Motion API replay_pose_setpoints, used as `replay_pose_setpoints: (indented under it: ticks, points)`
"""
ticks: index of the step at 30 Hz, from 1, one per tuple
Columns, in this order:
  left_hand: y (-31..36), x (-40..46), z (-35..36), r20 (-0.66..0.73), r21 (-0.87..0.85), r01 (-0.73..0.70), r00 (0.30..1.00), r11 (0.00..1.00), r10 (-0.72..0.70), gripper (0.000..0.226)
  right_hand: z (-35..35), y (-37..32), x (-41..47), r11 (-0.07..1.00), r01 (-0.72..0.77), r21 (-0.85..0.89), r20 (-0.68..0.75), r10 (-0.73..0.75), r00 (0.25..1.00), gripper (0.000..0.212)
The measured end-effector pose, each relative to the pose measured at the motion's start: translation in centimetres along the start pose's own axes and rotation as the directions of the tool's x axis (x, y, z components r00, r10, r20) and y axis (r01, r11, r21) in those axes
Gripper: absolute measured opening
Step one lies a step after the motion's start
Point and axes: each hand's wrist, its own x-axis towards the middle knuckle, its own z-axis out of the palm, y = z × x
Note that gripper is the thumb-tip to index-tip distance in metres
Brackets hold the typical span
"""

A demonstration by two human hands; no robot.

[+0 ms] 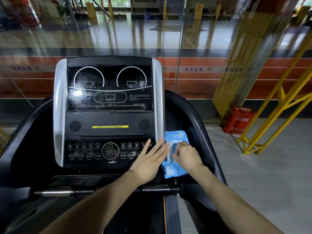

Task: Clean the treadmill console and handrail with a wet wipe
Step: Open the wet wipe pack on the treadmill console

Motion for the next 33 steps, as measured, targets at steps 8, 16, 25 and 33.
replay_pose_setpoints:
  ticks: [8, 16, 25, 33]
  points:
    - [0.0, 0.1, 0.2, 0.010, -0.008, 0.001, 1.000, 1.000, -0.001, 0.084, 0.5, 1.7, -0.4, 0.951, -0.026, 0.308, -0.090, 0.056, 0.994, 0.014]
    - [0.2, 0.0, 0.0, 0.018, -0.023, 0.010, 1.000, 1.000, -0.010, 0.084, 1.1, 0.9, -0.9, 0.991, 0.004, 0.132, -0.098, 0.009, 0.995, 0.011]
    - [0.5, 0.1, 0.0, 0.012, -0.023, 0.020, 1.000, 1.000, -0.020, 0.086, 1.1, -0.1, 0.1, 0.997, -0.080, 0.004, -0.044, 0.080, 0.996, 0.016]
    - [0.7, 0.1, 0.0, 0.020, -0.037, 0.033, 0.999, 0.999, -0.032, 0.086, 1.3, 0.8, 0.2, 0.993, -0.019, 0.120, 0.033, 0.015, 0.999, 0.022]
